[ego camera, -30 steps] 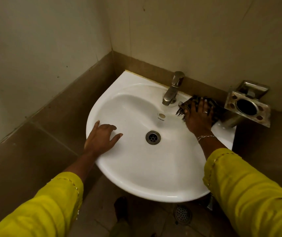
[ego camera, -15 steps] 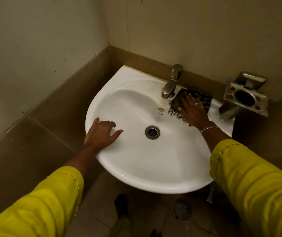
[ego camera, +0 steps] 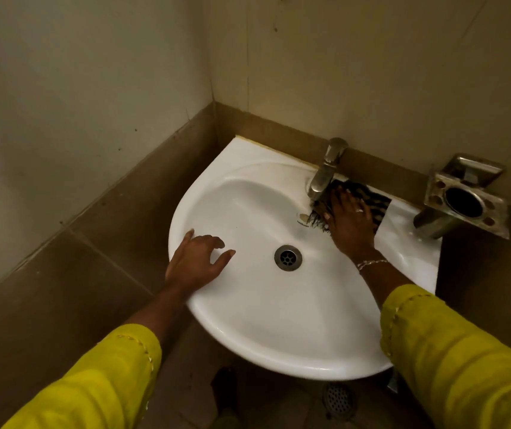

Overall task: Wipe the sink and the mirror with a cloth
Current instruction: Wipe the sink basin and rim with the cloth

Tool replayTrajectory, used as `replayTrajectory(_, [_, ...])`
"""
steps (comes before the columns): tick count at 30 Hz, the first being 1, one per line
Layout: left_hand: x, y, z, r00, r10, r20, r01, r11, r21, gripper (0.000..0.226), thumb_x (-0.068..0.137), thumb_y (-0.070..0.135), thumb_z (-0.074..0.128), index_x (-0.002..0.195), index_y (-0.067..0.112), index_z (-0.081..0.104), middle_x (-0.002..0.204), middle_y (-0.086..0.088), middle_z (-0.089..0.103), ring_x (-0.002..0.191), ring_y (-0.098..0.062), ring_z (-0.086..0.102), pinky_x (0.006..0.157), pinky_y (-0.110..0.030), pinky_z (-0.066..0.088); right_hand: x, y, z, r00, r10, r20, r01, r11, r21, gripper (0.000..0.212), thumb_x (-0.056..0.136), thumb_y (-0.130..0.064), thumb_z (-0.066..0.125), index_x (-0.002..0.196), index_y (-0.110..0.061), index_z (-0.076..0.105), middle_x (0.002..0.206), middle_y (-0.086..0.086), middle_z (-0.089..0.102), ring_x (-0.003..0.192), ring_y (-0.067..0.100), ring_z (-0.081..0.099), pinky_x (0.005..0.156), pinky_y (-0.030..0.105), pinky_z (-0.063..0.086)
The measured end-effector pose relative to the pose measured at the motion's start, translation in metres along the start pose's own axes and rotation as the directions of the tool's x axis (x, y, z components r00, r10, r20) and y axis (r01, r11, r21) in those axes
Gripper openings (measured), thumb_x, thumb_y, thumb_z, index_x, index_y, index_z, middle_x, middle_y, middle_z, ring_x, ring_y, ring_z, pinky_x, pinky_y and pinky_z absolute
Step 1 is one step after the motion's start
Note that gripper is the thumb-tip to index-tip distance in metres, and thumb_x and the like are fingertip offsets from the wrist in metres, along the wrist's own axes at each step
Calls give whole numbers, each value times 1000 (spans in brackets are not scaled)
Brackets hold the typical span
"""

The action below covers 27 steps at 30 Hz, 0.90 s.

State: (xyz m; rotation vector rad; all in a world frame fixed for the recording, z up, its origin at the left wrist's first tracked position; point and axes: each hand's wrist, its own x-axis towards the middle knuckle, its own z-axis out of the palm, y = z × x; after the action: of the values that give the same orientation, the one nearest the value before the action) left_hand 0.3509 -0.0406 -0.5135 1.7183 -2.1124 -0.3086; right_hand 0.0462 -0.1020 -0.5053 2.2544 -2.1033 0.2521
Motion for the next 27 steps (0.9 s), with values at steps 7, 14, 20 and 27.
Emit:
replayTrajectory(7, [-1, 1, 0, 999, -18, -36, 17, 999, -33, 65, 76, 60, 31, 95, 9, 66, 94, -5, 70, 92, -20, 64, 110, -33, 20, -11, -23, 22, 987, -76, -139, 76, 997, -5, 46, 82, -18, 44, 125, -5, 52, 127, 18, 58, 118, 33, 53, 102, 40, 22])
replayTrajectory(14, [-3, -3, 5, 996, -10, -83, 5, 998, -57, 55, 78, 54, 39, 89, 8, 66, 92, -9, 69, 107, -24, 59, 109, -34, 24, 30, -59, 17, 966, -256, 19, 256, 967, 11, 59, 75, 0, 65, 131, 0, 46, 139, 21, 46, 125, 40, 46, 94, 53, 43])
replayTrajectory(20, [-3, -4, 4, 984, -32, -173, 13, 994, -107, 45, 82, 45, 44, 88, 6, 67, 91, -9, 70, 105, -25, 61, 105, -28, 22, 70, -84, 20, 989, -65, 130, 74, 995, -70, 61, 98, -25, 33, 147, -7, 3, 156, 18, -4, 144, 31, 1, 118, 44, 3])
replayTrajectory(27, [-3, -1, 2, 979, -62, -192, 32, 988, -151, 42, 86, 42, 43, 96, 6, 63, 97, -11, 68, 100, -25, 63, 106, -30, 26, 94, -113, 18, 990, -59, 129, 56, 998, 29, 54, 98, -25, 30, 147, -9, 13, 156, 17, 2, 144, 27, 4, 115, 39, 6])
